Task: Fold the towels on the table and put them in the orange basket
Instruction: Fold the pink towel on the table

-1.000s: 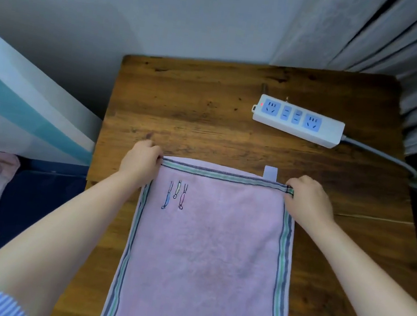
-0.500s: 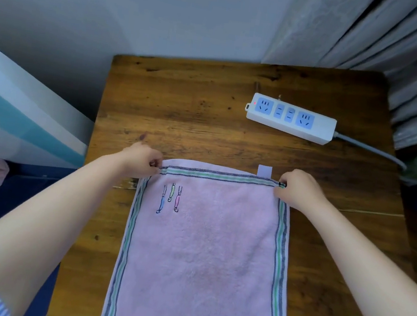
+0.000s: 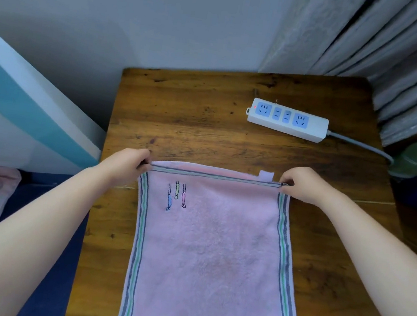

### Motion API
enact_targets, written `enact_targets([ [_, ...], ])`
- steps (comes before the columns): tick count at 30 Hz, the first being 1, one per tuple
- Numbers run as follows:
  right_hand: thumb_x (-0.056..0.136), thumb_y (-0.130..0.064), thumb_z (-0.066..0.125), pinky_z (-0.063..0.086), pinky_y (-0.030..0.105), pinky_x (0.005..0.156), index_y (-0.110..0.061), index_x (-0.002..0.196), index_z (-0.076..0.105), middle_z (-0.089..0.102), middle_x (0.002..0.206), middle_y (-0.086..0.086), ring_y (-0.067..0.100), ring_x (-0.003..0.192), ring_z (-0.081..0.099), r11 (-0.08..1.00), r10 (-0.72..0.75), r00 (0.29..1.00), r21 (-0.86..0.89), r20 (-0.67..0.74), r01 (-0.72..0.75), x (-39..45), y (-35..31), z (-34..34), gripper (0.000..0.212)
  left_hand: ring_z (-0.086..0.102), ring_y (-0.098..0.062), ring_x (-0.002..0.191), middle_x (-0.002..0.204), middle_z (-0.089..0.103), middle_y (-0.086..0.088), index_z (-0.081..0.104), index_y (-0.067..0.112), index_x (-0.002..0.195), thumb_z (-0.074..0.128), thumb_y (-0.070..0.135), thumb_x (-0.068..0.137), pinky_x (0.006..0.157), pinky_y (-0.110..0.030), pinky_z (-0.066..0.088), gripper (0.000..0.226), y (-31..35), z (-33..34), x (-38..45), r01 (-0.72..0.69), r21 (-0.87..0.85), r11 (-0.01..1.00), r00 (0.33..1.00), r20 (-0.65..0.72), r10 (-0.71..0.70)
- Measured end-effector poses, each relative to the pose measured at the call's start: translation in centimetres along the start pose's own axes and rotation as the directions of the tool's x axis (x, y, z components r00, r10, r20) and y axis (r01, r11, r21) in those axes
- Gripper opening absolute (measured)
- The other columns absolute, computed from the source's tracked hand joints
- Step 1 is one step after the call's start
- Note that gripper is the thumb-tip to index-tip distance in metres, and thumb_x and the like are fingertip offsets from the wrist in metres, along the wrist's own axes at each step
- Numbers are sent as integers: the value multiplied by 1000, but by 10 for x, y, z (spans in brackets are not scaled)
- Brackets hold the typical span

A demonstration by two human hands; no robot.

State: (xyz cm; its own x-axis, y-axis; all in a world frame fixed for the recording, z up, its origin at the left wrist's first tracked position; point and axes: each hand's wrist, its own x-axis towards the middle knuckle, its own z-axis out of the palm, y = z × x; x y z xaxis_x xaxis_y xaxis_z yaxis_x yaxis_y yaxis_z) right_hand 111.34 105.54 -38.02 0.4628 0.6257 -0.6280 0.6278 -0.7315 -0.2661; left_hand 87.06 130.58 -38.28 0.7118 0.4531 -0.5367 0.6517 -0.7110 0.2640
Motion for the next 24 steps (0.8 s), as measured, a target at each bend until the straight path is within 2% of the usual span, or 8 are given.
enact_targets([
  [8, 90, -17, 53, 44, 28, 69, -10, 105, 65, 57, 98, 5, 20, 90, 55, 984, -59, 987, -176, -153, 32, -36, -16, -12, 20, 61, -19, 94, 115, 62, -4, 37, 14, 127, 56, 26, 91, 73, -24, 50, 41, 12, -15, -39, -52, 253, 966, 999, 21, 49],
  [11, 90, -16, 51, 45, 34, 74, -8, 102, 66, 59, 101, 8, 27, 95, 57, 966, -114, 942, -257, -315, 31, -53, -33, -35, 21, 60, -20, 103, 113, 62, -2, 52, 14, 117, 52, 25, 92, 75, -25, 50, 28, 15, -37, -56, -25, 444, 896, 992, -100, 77],
  [13, 87, -10, 52, 45, 35, 76, -4, 98, 66, 60, 101, 14, 32, 96, 56, 969, -156, 848, -246, -506, 31, -67, -46, -59, 20, 58, -24, 101, 106, 63, -6, 57, 9, 105, 53, 18, 91, 69, -29, 45, 17, 14, -62, -73, 62, 424, 904, 946, -314, 82],
  [16, 70, -3, 51, 50, 42, 63, 4, 74, 67, 61, 77, 24, 42, 77, 60, 968, -249, 561, -215, -789, 127, -91, -70, -95, 18, 63, -37, 74, 79, 64, -19, 61, -1, 79, 58, -10, 73, 49, -37, 50, 11, 11, -102, -96, 21, 317, 948, 704, -678, 211],
  [18, 65, -8, 42, 51, 42, 57, 4, 67, 65, 60, 67, 25, 42, 66, 60, 961, -268, 397, -213, -878, 177, -110, -85, -113, 25, 62, -35, 57, 66, 61, -19, 58, -1, 69, 49, -5, 67, 37, -31, 46, 11, 7, -124, -112, 43, 357, 933, 571, -775, 270],
  [20, 68, -14, 34, 51, 44, 61, 5, 69, 64, 60, 69, 25, 42, 68, 59, 951, -286, 311, -230, -906, 205, -131, -98, -121, 35, 62, -34, 57, 68, 62, -19, 58, 0, 71, 39, 3, 69, 40, -30, 48, 20, 4, -137, -134, 53, 372, 927, 551, -785, 283],
  [22, 71, -13, 36, 50, 46, 67, 6, 74, 65, 61, 75, 27, 44, 76, 59, 950, -305, 373, -250, -877, 188, -146, -107, -119, 34, 64, -36, 62, 71, 64, -20, 61, -1, 72, 48, -2, 71, 46, -34, 51, 13, -5, -140, -148, 54, 403, 913, 620, -730, 286],
  [24, 75, -10, 43, 46, 45, 75, 5, 83, 67, 62, 88, 26, 43, 90, 57, 940, -328, 558, -319, -762, 118, -154, -113, -112, 29, 64, -33, 57, 62, 63, -16, 63, 1, 63, 73, -12, 54, 43, -34, 50, 18, -16, -132, -158, 18, 477, 879, 720, -616, 319],
])
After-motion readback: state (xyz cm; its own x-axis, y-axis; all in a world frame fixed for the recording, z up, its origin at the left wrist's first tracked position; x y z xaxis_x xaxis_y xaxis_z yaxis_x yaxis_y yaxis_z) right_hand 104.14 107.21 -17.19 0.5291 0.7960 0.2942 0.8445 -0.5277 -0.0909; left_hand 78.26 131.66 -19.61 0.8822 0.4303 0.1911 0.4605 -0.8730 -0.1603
